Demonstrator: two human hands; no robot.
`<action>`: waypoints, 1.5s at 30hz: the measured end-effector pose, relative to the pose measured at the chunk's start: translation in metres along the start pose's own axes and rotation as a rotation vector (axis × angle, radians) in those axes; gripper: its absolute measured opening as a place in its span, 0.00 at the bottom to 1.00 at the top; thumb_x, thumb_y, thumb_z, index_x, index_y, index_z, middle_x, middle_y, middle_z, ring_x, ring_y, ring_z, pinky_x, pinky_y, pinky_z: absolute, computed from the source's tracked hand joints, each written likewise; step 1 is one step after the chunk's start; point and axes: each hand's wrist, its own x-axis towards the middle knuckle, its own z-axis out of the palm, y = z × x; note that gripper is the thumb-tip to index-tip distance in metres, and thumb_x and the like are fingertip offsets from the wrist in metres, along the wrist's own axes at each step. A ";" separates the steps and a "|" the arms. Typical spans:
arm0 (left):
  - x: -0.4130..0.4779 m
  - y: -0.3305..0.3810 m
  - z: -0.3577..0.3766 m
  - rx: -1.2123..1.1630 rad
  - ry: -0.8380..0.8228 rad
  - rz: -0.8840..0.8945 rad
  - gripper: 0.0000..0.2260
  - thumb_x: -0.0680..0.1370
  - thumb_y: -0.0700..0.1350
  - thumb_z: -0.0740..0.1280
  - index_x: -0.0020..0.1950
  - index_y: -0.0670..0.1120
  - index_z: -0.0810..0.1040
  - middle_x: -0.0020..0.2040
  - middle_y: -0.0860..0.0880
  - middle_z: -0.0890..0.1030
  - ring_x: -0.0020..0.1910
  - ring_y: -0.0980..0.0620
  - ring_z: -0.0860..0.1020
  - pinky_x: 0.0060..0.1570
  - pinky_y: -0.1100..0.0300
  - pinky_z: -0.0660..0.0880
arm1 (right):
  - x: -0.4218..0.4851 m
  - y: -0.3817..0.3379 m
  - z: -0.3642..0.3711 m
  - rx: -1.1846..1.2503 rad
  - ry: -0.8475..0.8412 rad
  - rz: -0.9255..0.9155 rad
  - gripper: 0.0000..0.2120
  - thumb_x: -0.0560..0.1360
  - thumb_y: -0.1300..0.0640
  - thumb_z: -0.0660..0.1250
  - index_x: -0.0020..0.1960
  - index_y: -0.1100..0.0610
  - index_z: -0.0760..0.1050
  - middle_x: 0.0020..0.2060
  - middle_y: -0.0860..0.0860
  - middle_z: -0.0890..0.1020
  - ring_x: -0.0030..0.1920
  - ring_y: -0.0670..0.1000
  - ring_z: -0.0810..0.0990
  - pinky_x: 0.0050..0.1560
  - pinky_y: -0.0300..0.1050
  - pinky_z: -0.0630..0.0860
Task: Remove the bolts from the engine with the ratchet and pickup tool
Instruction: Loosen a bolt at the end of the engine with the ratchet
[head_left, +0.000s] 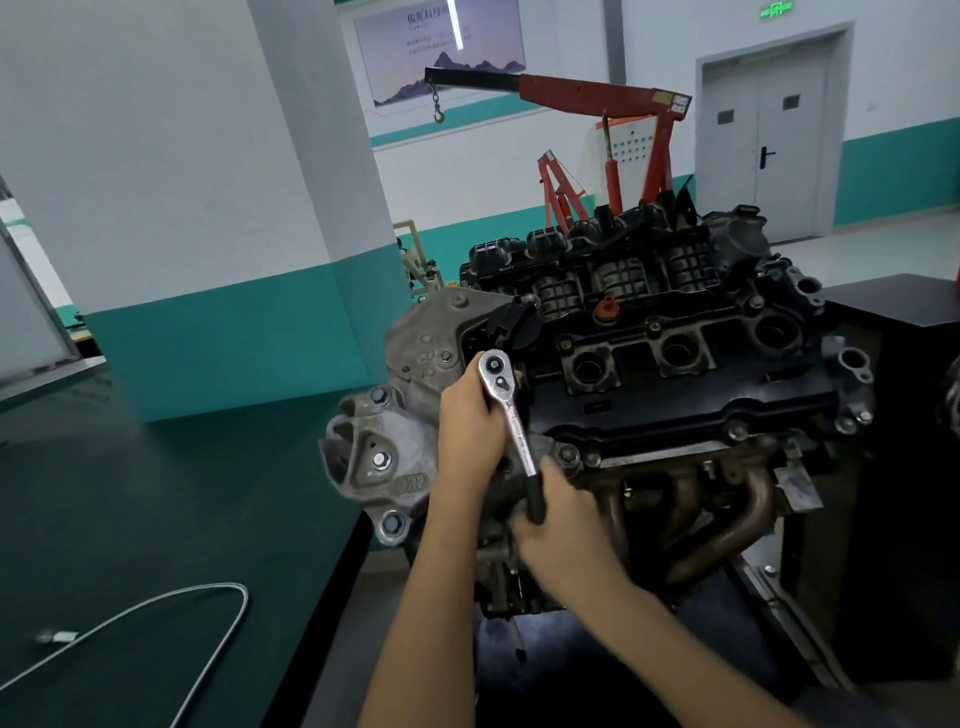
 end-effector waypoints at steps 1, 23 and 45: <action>0.000 -0.001 0.000 -0.015 0.002 -0.018 0.12 0.75 0.34 0.62 0.43 0.52 0.76 0.36 0.50 0.80 0.37 0.53 0.78 0.38 0.65 0.72 | -0.001 -0.004 0.008 0.028 0.000 0.001 0.10 0.71 0.66 0.62 0.50 0.55 0.69 0.30 0.50 0.75 0.27 0.44 0.73 0.27 0.31 0.69; -0.001 0.002 -0.001 0.005 -0.005 0.002 0.04 0.75 0.42 0.61 0.44 0.49 0.75 0.33 0.54 0.78 0.34 0.58 0.76 0.34 0.67 0.70 | -0.002 0.002 0.003 0.024 0.012 -0.003 0.12 0.71 0.65 0.63 0.51 0.53 0.70 0.29 0.49 0.73 0.26 0.46 0.72 0.27 0.39 0.69; -0.001 -0.002 0.001 0.077 0.011 0.021 0.05 0.76 0.37 0.61 0.45 0.45 0.75 0.31 0.57 0.76 0.31 0.60 0.74 0.32 0.65 0.67 | 0.002 0.004 -0.021 -0.031 0.003 -0.036 0.10 0.69 0.67 0.64 0.45 0.54 0.68 0.27 0.49 0.73 0.25 0.41 0.73 0.23 0.31 0.65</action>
